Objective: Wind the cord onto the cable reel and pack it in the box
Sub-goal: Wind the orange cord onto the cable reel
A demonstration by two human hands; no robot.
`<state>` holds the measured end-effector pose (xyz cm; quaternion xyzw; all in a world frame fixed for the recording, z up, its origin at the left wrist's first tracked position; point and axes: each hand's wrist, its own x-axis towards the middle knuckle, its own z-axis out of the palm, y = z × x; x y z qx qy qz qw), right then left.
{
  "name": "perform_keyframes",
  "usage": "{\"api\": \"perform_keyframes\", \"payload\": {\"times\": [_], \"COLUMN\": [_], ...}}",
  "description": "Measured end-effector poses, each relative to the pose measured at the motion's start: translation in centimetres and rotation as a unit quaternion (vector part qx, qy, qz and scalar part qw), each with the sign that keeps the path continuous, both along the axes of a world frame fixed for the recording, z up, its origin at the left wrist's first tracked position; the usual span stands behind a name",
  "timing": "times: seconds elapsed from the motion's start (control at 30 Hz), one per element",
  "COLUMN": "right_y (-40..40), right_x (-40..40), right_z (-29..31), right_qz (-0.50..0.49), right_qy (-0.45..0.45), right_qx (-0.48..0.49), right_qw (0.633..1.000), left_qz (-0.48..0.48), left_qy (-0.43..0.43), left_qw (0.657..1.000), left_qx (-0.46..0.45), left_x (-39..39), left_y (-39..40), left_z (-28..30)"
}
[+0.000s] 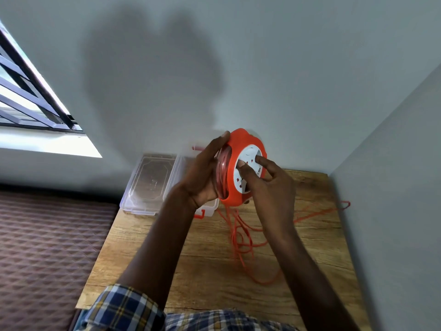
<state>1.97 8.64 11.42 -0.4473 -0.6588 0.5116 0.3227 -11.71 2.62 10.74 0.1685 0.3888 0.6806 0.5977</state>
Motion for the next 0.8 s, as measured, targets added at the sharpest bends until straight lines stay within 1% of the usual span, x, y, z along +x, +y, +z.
{"api": "perform_keyframes", "payload": {"times": [0.03, 0.07, 0.1, 0.13, 0.17, 0.2, 0.23, 0.27, 0.33, 0.4, 0.5, 0.6, 0.73, 0.8], "right_y": [0.2, 0.3, 0.3, 0.4, 0.6, 0.9, 1.4, 2.0, 2.7, 2.6, 1.8, 1.3, 1.2, 1.4], "right_x": [0.2, 0.6, 1.0, 1.5, 1.8, 2.1, 2.2, 2.2, 2.3, 2.3, 2.0, 1.5, 1.5, 1.6], "right_z": [0.2, 0.4, 0.6, 0.8, 1.0, 1.0, 1.0, 1.1, 1.3, 1.7, 1.9, 2.0, 1.7, 1.6], "right_qz": [0.012, 0.022, 0.024, 0.022, 0.03, 0.056, 0.095, 0.14, 0.212, 0.235, 0.219, 0.215, 0.219, 0.184], "right_qy": [0.0, -0.027, -0.069, -0.104, -0.114, -0.11, -0.107, -0.116, -0.164, -0.201, -0.248, -0.296, -0.292, -0.265], "right_qx": [-0.006, 0.034, 0.124, 0.225, 0.31, 0.361, 0.382, 0.387, 0.373, 0.367, 0.358, 0.357, 0.358, 0.35], "right_qw": [1.0, 0.999, 0.99, 0.968, 0.943, 0.924, 0.913, 0.904, 0.888, 0.877, 0.873, 0.859, 0.86, 0.879], "left_qz": [0.0, 0.002, 0.005, 0.01, 0.014, 0.017, 0.017, 0.012, -0.011, -0.023, -0.018, -0.009, 0.001, 0.007], "left_qy": [-0.003, -0.01, -0.016, -0.023, -0.028, -0.031, -0.032, -0.033, -0.037, -0.037, -0.018, -0.019, -0.018, -0.011], "left_qw": [1.0, 1.0, 1.0, 1.0, 0.999, 0.999, 0.999, 0.999, 0.999, 0.999, 0.999, 0.999, 0.999, 0.999], "left_qx": [0.004, 0.009, 0.012, 0.013, 0.015, 0.016, 0.015, 0.014, 0.003, -0.011, -0.029, -0.035, -0.041, -0.035], "left_x": [0.0, 0.0, -0.1, -0.2, -0.3, -0.4, -0.5, -0.7, -1.1, -1.3, -1.2, -1.2, -1.3, -1.2], "left_y": [0.0, -0.1, -0.1, -0.1, -0.1, -0.2, -0.2, -0.2, -0.3, -0.5, -0.6, -0.6, -0.5, -0.3], "left_z": [-0.1, -0.1, -0.1, -0.1, 0.0, 0.2, 0.3, 0.4, 0.4, 0.4, 0.5, 0.2, -0.3, -0.4]}}
